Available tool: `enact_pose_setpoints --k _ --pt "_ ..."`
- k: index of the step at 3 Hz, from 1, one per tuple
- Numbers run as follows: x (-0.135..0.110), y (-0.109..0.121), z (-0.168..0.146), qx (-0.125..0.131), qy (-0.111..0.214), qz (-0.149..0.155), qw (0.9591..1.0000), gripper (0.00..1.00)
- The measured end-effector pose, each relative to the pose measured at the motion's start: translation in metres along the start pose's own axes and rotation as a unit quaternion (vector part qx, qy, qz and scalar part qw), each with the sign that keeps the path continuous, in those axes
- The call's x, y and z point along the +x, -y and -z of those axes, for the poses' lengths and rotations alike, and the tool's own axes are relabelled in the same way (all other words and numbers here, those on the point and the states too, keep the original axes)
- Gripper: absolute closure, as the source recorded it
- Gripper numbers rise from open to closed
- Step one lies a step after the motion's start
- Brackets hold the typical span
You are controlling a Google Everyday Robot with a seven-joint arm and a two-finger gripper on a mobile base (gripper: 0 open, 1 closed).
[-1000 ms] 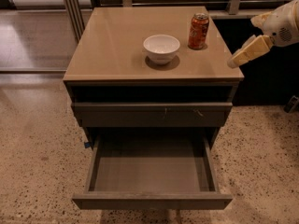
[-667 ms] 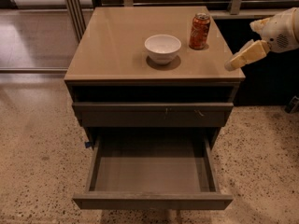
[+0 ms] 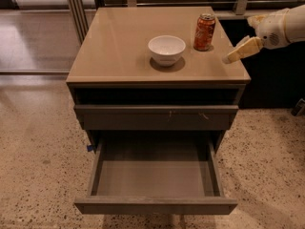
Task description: Place coke can into middle drawer
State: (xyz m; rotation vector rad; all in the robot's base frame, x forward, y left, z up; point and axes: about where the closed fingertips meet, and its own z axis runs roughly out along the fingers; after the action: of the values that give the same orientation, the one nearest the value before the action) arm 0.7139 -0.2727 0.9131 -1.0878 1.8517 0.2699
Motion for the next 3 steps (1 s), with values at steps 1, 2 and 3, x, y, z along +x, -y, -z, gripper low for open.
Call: enact_pose_setpoints --k 1,2,3 --pt "-0.006 0.028 -0.023 0.004 0.001 0.014 0.9999 0.0" --pt "-0.022 0.057 -0.065 0.008 0.007 0.018 0.9998 0.0" --pt "-0.026 0.061 -0.063 0.015 0.012 0.023 0.9996 0.0"
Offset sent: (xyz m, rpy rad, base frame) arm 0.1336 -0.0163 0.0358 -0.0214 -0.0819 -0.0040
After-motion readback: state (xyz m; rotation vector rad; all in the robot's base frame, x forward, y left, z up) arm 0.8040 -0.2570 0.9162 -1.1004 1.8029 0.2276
